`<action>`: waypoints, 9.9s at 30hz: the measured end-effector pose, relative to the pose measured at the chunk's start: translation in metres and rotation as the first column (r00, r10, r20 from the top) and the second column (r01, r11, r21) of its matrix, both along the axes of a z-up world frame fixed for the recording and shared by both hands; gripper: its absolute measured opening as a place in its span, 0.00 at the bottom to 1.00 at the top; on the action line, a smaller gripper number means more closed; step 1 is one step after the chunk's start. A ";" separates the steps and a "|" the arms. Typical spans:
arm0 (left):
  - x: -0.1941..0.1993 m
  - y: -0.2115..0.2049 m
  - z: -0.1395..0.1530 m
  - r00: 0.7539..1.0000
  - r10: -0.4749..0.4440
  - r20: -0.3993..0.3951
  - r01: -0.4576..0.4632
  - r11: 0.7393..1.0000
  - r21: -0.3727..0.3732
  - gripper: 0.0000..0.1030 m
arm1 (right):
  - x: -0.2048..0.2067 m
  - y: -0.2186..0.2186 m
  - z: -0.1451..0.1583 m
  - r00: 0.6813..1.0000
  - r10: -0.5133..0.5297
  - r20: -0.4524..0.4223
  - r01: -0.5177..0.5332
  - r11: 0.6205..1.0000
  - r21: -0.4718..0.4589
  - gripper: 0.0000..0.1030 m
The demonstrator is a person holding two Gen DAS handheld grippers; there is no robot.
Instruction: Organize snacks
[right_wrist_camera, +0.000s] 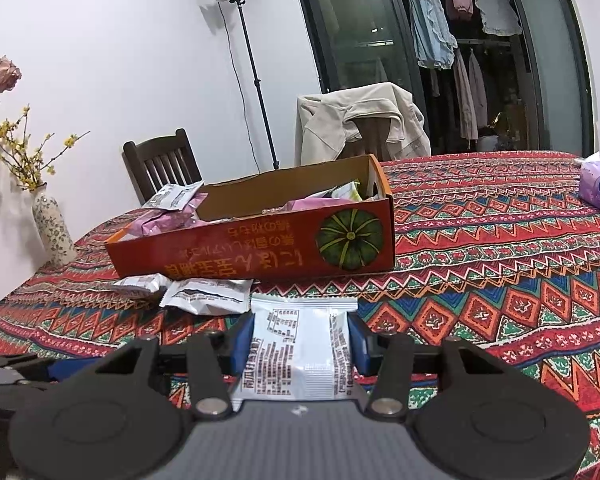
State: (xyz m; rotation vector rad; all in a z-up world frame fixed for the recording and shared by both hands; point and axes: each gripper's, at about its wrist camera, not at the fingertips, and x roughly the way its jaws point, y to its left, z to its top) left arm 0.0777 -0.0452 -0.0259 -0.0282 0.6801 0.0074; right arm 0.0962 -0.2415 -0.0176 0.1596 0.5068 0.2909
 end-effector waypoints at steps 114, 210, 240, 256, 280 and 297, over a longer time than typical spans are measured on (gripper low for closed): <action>0.053 0.125 0.067 0.959 0.148 0.240 -0.152 0.988 -0.003 1.00 | 0.090 0.103 0.036 0.991 0.125 -0.048 -0.132 0.968 -0.214 1.00; 0.091 0.048 0.017 0.998 0.043 0.049 -0.044 0.999 0.023 0.56 | 0.058 0.045 0.008 0.999 0.037 0.025 -0.036 0.999 -0.030 0.18; 0.040 0.030 0.109 0.923 -0.020 0.384 0.011 1.000 0.026 0.56 | 0.048 0.037 0.065 0.978 0.045 0.203 -0.033 0.997 -0.063 0.19; 0.122 0.026 0.126 0.902 0.081 0.423 -0.086 0.996 -0.008 0.56 | 0.122 0.043 0.092 0.968 -0.033 0.249 0.050 0.997 -0.060 0.19; 0.150 0.041 0.088 0.880 0.113 0.462 -0.117 0.993 -0.020 0.94 | 0.169 0.039 0.043 0.983 -0.049 0.179 0.058 0.997 -0.044 0.48; 0.130 0.046 0.109 0.870 0.132 0.475 -0.105 0.991 -0.083 1.00 | 0.151 0.036 0.059 0.976 -0.095 0.198 0.106 0.993 -0.043 1.00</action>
